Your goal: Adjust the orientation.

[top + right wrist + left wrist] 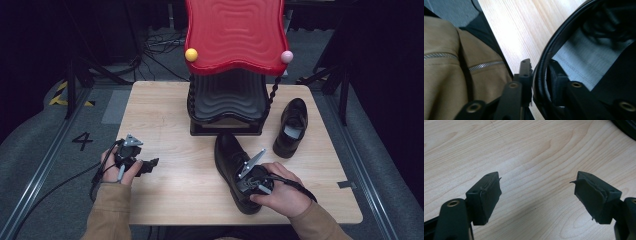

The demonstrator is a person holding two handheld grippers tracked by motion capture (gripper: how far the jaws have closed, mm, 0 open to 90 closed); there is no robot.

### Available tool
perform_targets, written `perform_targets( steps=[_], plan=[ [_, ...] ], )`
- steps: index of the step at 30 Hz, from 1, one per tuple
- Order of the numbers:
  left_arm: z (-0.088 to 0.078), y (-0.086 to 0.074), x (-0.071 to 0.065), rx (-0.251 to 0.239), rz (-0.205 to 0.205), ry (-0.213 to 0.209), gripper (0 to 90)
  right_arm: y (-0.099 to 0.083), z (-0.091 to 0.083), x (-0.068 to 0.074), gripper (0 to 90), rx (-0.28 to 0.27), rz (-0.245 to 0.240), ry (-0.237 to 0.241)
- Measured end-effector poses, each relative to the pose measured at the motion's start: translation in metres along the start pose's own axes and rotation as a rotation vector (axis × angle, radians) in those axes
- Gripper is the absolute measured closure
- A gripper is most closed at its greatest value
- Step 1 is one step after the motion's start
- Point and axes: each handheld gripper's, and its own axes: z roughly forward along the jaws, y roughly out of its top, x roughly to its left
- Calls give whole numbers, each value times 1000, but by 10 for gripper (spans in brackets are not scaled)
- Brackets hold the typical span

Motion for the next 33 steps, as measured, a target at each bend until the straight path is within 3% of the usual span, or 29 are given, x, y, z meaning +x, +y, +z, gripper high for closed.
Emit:
perform_targets(
  steps=[3,4,8,12,18,25,27,30,33],
  plan=[
    [0,0,0,0,-2,0,217,-2,-8,-2,690,-28,1,-18],
    [0,0,0,-2,-1,1,216,-3,-15,-2,653,-75,-5,-28],
    [0,1,1,11,8,-1,217,-4,-23,0,645,-128,-14,-41],
    [1,0,0,2,1,6,217,-6,-38,-3,636,-253,-12,-91],
    [0,0,0,-5,3,14,217,-14,-56,-23,562,-431,80,-183],
    [-3,-3,0,4,7,27,215,-24,-78,-66,544,-505,204,-264],
    [-4,-4,0,3,1,30,214,-24,-83,-80,543,-484,260,-281],
    [-5,-5,1,2,-3,31,213,-26,-90,-101,526,-475,298,-328],
    [-5,-6,1,5,-4,31,213,-28,-95,-124,520,-420,368,-342]
  ],
)
